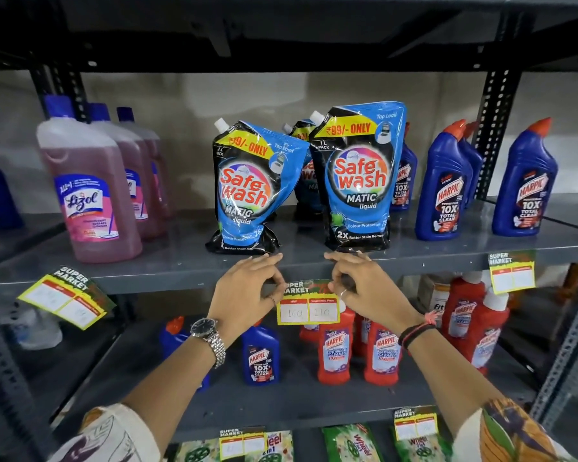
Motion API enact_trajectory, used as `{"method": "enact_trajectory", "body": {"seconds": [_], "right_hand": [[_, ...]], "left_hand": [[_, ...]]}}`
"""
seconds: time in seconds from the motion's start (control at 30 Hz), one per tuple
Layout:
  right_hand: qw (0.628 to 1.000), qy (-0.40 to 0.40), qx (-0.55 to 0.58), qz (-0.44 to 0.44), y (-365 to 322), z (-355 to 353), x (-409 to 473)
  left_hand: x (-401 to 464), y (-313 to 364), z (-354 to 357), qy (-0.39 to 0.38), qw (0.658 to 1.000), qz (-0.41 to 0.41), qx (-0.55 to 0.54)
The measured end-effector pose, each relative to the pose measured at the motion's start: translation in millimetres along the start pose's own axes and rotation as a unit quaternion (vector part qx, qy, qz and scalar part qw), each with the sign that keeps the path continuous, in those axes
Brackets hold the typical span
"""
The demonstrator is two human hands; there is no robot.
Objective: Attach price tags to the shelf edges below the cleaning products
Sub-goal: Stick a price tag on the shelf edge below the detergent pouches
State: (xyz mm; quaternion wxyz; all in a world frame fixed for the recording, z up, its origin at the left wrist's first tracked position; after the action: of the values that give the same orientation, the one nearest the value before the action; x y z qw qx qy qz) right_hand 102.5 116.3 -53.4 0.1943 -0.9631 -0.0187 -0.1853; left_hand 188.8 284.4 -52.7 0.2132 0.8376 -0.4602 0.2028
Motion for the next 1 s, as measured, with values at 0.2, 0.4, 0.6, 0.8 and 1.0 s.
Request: {"method": "enact_trajectory", "body": {"seconds": [0.2, 0.4, 0.6, 0.8, 1.0], "right_hand": [[0.997, 0.068, 0.026, 0.003, -8, -13, 0], [0.993, 0.114, 0.015, 0.015, -6, -17, 3], [0.988, 0.151, -0.015, 0.014, -5, -14, 3], [0.973, 0.220, -0.057, 0.039, -4, -9, 2], [0.967, 0.232, -0.085, 0.065, -5, -10, 9]], "left_hand": [[6, 1, -14, 0.057, 0.998, -0.037, 0.005], [12, 3, -20, 0.072, 0.996, -0.060, 0.011], [17, 1, -19, 0.083, 0.992, -0.091, 0.006], [19, 0, -16, 0.084, 0.990, -0.109, 0.008], [24, 5, -15, 0.086, 0.990, -0.107, 0.040]]}}
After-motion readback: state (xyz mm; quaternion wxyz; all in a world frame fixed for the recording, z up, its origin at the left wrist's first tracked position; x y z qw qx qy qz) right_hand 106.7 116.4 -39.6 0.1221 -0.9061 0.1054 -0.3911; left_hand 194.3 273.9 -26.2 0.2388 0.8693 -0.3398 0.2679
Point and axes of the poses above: each hand's wrist, its own x-axis towards the middle knuckle, its own z-axis out of the palm, y = z × x, the point moved 8 cm from there along x, towards the middle knuckle, and after that the axes turned 8 degrees about -y, right-handed, at the moved point
